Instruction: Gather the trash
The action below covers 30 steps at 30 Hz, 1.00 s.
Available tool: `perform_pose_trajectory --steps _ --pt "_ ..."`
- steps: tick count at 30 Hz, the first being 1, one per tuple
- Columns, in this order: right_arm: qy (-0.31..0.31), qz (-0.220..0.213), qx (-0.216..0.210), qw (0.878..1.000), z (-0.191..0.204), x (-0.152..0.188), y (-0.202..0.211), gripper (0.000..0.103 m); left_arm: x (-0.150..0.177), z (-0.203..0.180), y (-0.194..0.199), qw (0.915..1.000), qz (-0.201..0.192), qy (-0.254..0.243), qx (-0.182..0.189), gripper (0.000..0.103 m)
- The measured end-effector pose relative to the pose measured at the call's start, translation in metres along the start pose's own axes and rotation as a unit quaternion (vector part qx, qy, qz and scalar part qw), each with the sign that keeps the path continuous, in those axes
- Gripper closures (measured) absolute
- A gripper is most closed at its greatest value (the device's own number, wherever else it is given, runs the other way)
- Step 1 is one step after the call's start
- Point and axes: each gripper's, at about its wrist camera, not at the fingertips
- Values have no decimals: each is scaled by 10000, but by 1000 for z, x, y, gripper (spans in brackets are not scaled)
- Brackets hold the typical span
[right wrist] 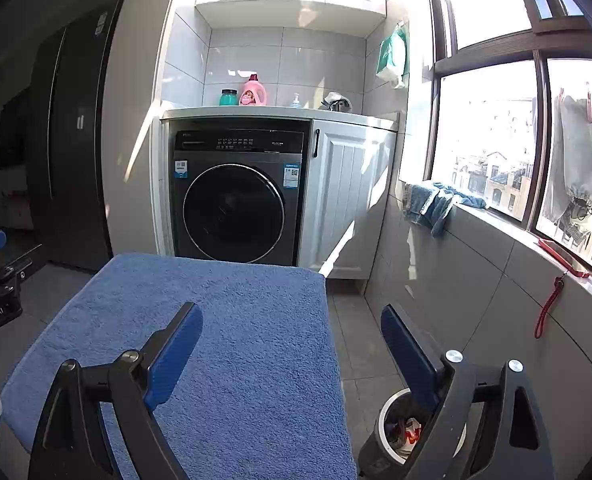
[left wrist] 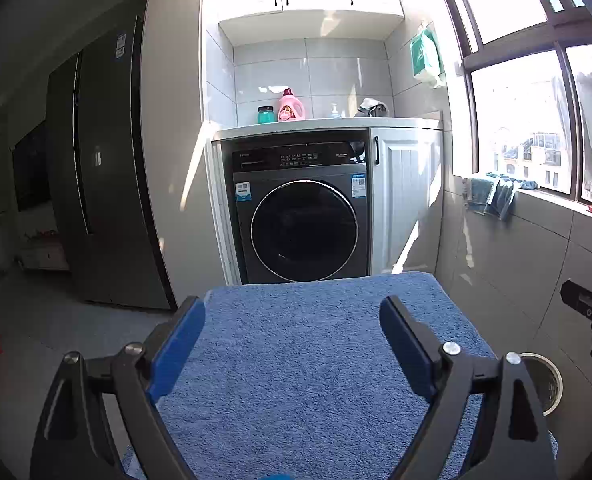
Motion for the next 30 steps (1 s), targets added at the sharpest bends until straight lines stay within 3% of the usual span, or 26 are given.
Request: perform_pose_trajectory --steps 18,30 --pt "40 -5 -227 9997 2 7 -17 11 11 -13 -21 9993 209 -173 -266 14" --pt "35 28 -198 9998 -6 1 -31 11 10 -29 -33 9990 253 -324 -161 14"
Point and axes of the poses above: each gripper's, at about its wrist camera, not at the fingertips, and y roughly against the way its jaws point, z to its left, x to its underside, and after that the axes turned 13 degrees about y, right-handed
